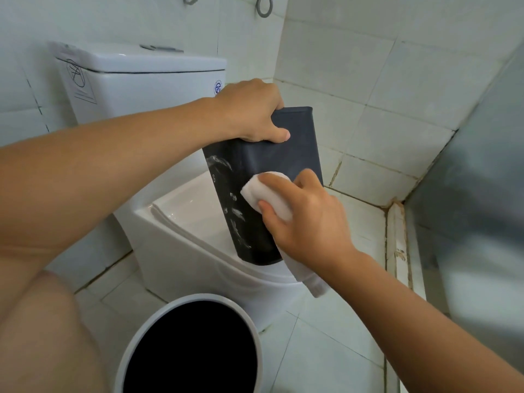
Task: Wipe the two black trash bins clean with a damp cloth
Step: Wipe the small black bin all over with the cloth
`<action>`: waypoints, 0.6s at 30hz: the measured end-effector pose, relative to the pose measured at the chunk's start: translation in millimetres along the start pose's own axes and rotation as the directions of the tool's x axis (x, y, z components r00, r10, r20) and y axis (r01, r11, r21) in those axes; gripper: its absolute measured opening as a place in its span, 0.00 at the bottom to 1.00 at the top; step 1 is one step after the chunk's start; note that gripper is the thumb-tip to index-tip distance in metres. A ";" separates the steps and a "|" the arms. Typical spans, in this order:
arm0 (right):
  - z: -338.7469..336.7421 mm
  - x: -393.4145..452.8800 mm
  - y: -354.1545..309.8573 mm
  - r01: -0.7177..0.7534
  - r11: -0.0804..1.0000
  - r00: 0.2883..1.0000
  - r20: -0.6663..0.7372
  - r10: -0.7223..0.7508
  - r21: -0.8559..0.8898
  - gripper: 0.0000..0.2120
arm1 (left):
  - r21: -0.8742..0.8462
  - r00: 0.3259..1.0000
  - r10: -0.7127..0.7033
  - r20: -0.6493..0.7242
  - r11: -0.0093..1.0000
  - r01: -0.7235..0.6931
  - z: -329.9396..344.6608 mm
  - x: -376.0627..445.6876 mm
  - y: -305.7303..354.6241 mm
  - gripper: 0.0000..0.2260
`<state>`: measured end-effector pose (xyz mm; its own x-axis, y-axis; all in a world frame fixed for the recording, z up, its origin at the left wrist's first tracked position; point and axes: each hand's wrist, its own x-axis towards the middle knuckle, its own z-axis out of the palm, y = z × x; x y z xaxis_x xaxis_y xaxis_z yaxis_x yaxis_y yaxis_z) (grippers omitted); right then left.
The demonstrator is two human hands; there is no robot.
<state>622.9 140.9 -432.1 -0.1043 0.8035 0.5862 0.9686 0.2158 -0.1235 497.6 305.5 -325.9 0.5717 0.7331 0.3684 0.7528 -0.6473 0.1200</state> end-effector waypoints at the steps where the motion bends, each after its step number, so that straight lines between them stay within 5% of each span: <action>1: 0.4 1.4 -2.2 0.016 1.000 1.000 -0.006 -0.016 -0.009 0.18 | 0.003 1.000 0.003 0.000 1.000 -0.003 -0.1 0.0 -0.2 0.23; 10: -5.4 -42.0 2.7 0.209 0.976 0.929 0.326 -0.178 -0.062 0.17 | -0.002 1.000 -0.005 0.014 1.000 0.005 0.4 1.0 -5.8 0.23; 18: 0.2 14.7 7.7 -0.027 0.998 1.000 -0.010 0.028 0.059 0.20 | -0.006 1.000 0.005 -0.029 1.000 -0.005 1.4 0.4 -6.9 0.22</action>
<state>628.8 154.5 -424.7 -0.0750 0.8037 0.5902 0.9560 0.2263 -0.1866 493.1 310.6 -327.9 0.5659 0.7236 0.3952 0.7478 -0.6523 0.1237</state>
